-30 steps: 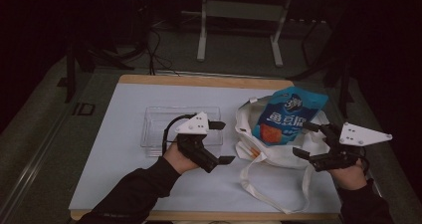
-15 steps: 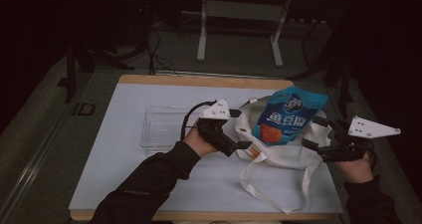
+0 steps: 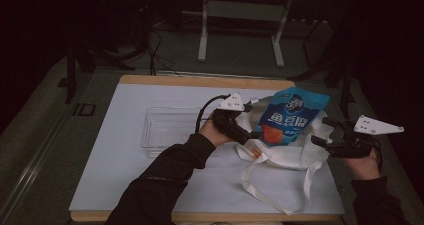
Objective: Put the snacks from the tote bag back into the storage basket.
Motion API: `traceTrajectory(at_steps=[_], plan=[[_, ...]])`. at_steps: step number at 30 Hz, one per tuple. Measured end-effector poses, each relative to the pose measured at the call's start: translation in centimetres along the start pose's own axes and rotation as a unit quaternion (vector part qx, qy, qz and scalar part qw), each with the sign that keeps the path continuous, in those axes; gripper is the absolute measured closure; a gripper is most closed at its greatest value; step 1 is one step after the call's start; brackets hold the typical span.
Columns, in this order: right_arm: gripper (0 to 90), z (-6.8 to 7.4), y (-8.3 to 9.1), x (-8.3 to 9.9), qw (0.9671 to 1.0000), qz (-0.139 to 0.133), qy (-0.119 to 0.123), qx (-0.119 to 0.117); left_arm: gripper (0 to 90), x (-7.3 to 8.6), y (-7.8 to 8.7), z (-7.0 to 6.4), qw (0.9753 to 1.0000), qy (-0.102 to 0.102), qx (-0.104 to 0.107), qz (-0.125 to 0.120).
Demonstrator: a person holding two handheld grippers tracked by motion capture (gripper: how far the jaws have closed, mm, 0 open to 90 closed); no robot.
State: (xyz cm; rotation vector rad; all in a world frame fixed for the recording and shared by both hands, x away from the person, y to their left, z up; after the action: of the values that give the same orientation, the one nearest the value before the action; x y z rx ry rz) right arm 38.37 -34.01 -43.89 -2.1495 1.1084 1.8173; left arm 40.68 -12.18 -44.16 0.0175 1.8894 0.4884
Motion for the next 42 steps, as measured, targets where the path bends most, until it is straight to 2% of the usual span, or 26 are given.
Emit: traceTrajectory(at_steps=[4, 6, 7, 9, 12, 14, 19, 26, 27, 31, 35, 39, 42], plan=[[18.8, -1.0, -0.3, 1.0, 0.9999, 0.009, -0.010, 0.002, 7.9, -0.2, -1.3, 1.0, 1.0000, 0.002, -0.005, 0.001], [18.8, -1.4, -0.7, 1.3, 0.9998, 0.010, -0.017, 0.002, 15.6, -0.3, -2.0, 1.3, 1.0000, 0.001, -0.002, -0.001], [18.8, -1.6, -0.9, 1.4, 0.9998, 0.010, -0.018, 0.002, 15.6, -0.3, -2.4, 1.5, 1.0000, 0.001, -0.007, 0.000], [20.8, -2.0, -1.6, 1.7, 0.9997, 0.013, -0.019, 0.005, 22.3, -0.3, -3.1, 1.8, 0.9999, 0.001, -0.012, 0.006], [21.1, -2.4, -2.1, 1.9, 0.9996, 0.015, -0.024, 0.004, 22.7, -0.3, -4.1, 2.2, 0.9998, 0.009, -0.014, 0.009], [22.2, -2.8, -3.0, 2.1, 0.9994, 0.019, -0.029, 0.002, 24.7, -0.3, -4.7, 2.4, 0.9996, 0.006, -0.022, 0.016], [24.5, -3.0, -4.2, 2.0, 0.9994, 0.021, -0.026, -0.004, 30.3, -0.9, -5.6, 2.5, 0.9998, 0.011, -0.015, 0.006], [33.7, -2.9, -5.2, 2.1, 0.9992, 0.023, -0.026, -0.018, 44.0, -0.7, -6.9, 3.1, 0.9989, 0.011, -0.036, 0.029], [34.5, -2.9, -5.3, 2.1, 0.9992, 0.025, -0.025, -0.020, 47.5, -0.7, -7.0, 2.9, 0.9990, 0.012, -0.030, 0.030], [36.3, -2.9, -5.6, 2.0, 0.9990, 0.024, -0.028, -0.024, 52.1, -0.6, -7.4, 2.9, 0.9989, 0.016, -0.028, 0.033], [47.0, -2.8, -5.8, 2.0, 0.9992, 0.029, -0.015, -0.023, 58.2, -0.5, -8.0, 3.0, 0.9986, 0.009, -0.036, 0.039], [62.0, -3.0, -5.7, 2.3, 0.9990, 0.040, -0.006, -0.019, 68.5, -0.7, -8.1, 3.4, 0.9986, 0.023, -0.034, 0.033], [69.7, -3.1, -5.7, 2.4, 0.9991, 0.040, -0.004, -0.015, 74.7, -0.7, -8.2, 3.4, 0.9985, 0.023, -0.032, 0.037]])
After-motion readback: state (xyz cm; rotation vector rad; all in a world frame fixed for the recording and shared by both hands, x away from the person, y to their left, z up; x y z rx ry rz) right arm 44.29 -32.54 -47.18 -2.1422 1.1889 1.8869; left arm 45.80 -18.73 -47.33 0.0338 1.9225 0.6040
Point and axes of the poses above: each handheld gripper's, and its own axes: y roughly backward along the jaws, x roughly out of its underside, z roughly to its left, the point moved 10 cm from there along -y, roughly forward along the jaws, and after that the axes turned 15 degrees about y, right-handed, at the moved point
